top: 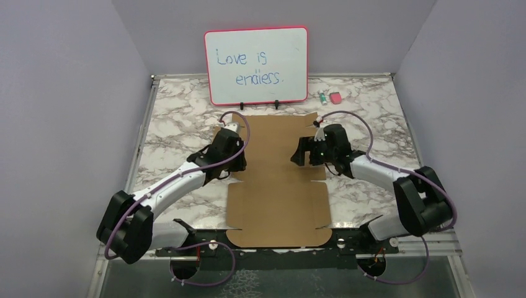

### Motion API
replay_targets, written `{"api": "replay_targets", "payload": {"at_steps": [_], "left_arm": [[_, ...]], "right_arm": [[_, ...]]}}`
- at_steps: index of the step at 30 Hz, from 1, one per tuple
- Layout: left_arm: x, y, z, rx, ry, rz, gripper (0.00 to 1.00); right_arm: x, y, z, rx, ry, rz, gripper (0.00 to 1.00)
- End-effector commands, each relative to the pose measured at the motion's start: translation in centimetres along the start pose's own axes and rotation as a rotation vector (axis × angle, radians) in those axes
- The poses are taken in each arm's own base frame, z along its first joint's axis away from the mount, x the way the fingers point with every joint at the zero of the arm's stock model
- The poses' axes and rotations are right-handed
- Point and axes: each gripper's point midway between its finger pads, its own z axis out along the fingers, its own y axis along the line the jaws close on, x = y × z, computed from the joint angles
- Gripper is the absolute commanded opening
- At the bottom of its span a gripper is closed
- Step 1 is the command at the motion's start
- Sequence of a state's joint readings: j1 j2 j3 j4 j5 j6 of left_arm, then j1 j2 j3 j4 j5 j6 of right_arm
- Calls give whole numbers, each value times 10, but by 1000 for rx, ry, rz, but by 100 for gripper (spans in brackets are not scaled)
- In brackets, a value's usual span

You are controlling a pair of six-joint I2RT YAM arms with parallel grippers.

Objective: Fold the paper box

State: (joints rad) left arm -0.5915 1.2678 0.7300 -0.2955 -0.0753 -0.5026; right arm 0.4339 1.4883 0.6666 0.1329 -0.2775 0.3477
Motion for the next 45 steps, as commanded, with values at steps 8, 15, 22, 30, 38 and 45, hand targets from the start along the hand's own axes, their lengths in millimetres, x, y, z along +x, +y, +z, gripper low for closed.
{"api": "replay_targets", "payload": {"at_steps": [8,15,22,30,38,45], "left_arm": [[-36,-19,-25,61,-101,48,55],[-14,-48,-4,189,-22,47,66],[5,-63,19,231,35,63,66],[21,-59,36,213,78,82,66],[36,-54,44,200,108,75,66],[44,-49,48,186,126,71,66]], "right_arm": [[14,-44,-71,303,-18,37,99],[35,-53,-81,283,-12,163,100],[52,-60,-72,229,23,281,100],[64,-51,-63,159,49,332,100],[64,-34,-60,55,68,346,100],[45,-16,-66,-18,42,327,100]]}}
